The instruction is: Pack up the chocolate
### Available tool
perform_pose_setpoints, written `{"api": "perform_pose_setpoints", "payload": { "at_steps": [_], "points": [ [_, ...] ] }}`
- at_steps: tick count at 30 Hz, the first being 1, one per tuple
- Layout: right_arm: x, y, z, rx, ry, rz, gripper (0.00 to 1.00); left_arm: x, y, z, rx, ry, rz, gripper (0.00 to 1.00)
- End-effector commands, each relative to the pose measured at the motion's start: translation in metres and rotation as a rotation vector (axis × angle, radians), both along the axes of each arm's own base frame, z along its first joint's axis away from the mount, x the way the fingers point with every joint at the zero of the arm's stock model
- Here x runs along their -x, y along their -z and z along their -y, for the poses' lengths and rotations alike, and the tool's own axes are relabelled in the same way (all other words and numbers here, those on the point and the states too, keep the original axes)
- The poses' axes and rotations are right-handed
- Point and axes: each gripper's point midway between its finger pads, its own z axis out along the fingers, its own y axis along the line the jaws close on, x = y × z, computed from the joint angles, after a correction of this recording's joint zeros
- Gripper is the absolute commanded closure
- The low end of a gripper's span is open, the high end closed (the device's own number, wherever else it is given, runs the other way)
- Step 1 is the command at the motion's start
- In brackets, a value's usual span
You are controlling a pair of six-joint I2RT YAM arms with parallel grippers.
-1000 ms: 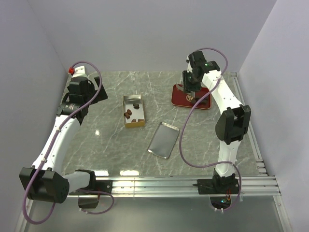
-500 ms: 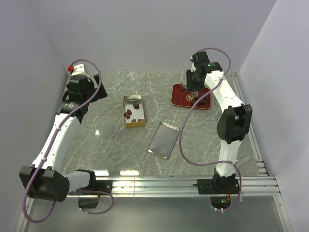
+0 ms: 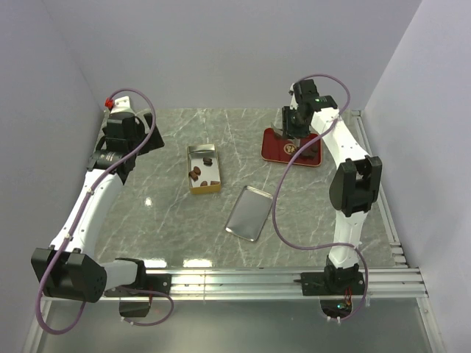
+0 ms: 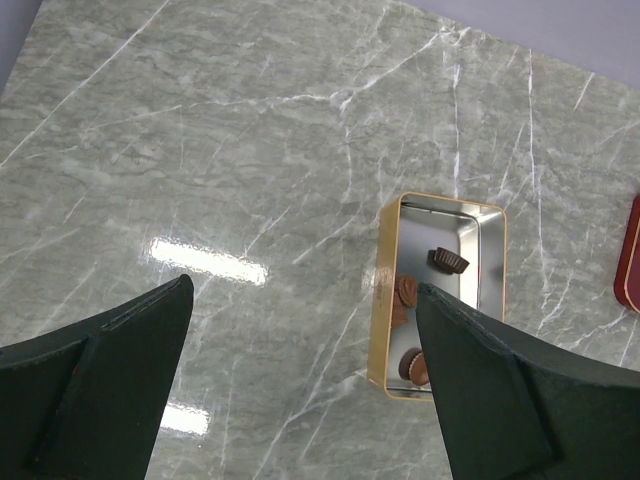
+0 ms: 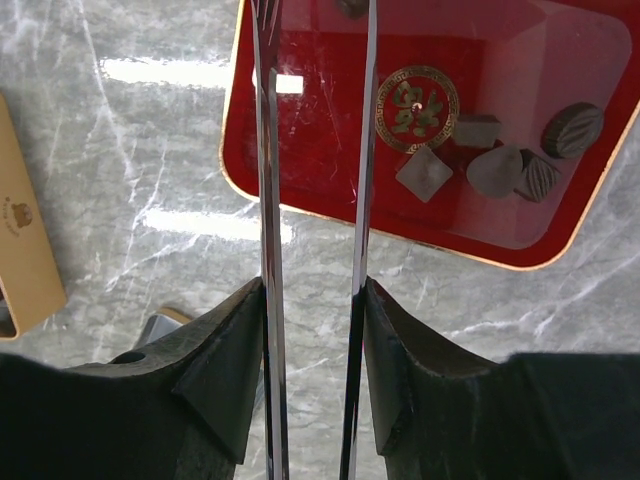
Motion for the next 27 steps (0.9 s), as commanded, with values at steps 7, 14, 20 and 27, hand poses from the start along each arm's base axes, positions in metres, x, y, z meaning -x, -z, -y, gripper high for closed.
{"api": "perform_pose_setpoints", "payload": {
  "at_steps": [7,14,20,27],
  "points": [
    [-0.009,0.024,0.004,0.013,0.01,-0.009,0.51,-0.009,-0.024,-0.004,-0.02,-0.008,0.057,0.01],
    [-0.01,0.035,0.005,0.01,0.01,-0.025,0.51,-0.009,-0.025,-0.006,-0.027,-0.014,0.056,0.01],
    [-0.013,0.044,0.004,0.01,0.008,-0.041,0.51,-0.009,-0.024,-0.007,-0.032,-0.019,0.05,0.0],
    [-0.015,0.05,0.005,0.018,0.007,-0.055,0.56,-0.01,-0.025,-0.008,-0.035,-0.021,0.053,0.01]
  ]
}}
